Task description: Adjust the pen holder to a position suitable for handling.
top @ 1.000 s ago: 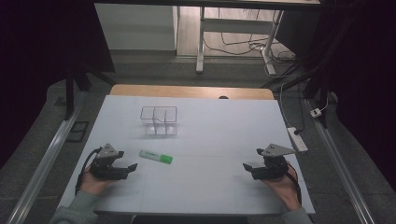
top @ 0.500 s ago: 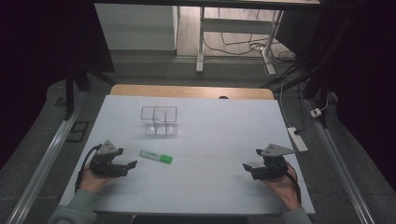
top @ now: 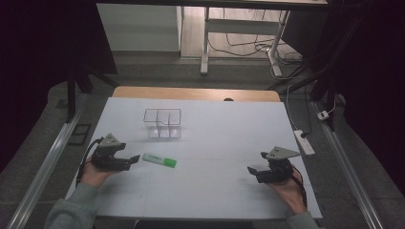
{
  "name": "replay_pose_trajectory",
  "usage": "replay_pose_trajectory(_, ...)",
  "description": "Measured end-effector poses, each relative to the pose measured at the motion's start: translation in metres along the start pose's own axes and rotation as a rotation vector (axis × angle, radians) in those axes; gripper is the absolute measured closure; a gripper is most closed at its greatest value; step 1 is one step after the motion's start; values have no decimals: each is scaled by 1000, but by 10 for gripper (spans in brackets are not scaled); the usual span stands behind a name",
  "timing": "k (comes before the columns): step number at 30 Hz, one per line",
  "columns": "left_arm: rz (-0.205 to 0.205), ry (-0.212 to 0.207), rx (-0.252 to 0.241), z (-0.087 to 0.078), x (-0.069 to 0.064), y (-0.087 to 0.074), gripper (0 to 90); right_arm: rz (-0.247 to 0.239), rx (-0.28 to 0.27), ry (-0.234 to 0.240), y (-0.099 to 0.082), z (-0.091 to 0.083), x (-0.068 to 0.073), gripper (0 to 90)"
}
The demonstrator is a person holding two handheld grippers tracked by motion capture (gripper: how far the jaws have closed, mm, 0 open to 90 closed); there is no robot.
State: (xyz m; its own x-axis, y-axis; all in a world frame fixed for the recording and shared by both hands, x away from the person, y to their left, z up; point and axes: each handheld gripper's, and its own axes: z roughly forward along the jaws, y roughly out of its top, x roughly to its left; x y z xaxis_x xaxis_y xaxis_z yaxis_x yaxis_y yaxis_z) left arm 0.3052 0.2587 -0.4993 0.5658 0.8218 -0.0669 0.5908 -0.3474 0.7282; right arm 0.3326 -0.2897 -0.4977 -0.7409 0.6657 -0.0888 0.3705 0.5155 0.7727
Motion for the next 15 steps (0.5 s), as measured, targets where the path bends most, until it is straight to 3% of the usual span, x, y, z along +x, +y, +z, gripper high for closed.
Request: replay_pose_trajectory(15,-36,23,33,9,29,22,227,1,8,-4,0,1,0,186)
